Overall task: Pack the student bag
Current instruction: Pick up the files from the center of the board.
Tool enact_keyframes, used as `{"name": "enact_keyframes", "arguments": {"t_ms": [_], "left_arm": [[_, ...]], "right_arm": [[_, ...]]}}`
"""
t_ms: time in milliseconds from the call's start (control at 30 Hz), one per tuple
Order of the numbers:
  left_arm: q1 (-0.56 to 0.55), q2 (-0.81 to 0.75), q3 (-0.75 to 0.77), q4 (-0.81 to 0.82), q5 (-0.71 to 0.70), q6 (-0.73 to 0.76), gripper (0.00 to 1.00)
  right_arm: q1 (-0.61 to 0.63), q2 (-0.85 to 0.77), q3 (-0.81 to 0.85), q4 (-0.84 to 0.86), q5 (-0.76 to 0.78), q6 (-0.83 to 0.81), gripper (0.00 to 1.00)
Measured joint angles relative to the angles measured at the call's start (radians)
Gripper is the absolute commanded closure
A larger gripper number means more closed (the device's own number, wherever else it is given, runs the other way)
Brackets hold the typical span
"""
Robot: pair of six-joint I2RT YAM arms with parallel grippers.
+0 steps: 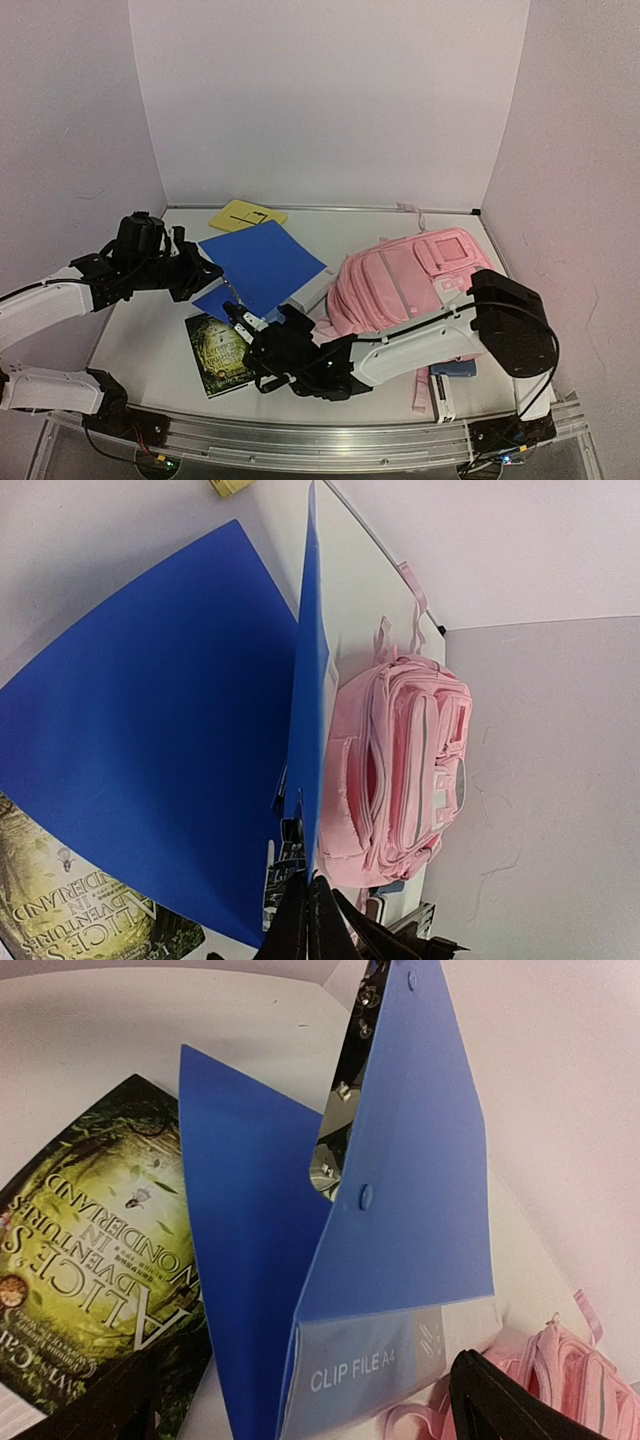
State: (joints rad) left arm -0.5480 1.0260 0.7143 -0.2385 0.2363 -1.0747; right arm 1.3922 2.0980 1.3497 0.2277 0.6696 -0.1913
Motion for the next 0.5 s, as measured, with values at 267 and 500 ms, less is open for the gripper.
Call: {"name": "enact_keyframes", "arguments": {"t_ms": [267, 500], "left_arm": [[0.000, 0.000, 0.003, -0.027, -0.004, 0.000, 0.69], [0.001, -0.036, 0.073, -0.139, -0.051, 0.033, 0.24]], "right_arm": [[0.000, 0.105, 0.051, 0.070, 0.184, -0.105, 0.87], [0.000, 0.103, 0.085, 0.115, 0.310, -0.092, 1.00]]}}
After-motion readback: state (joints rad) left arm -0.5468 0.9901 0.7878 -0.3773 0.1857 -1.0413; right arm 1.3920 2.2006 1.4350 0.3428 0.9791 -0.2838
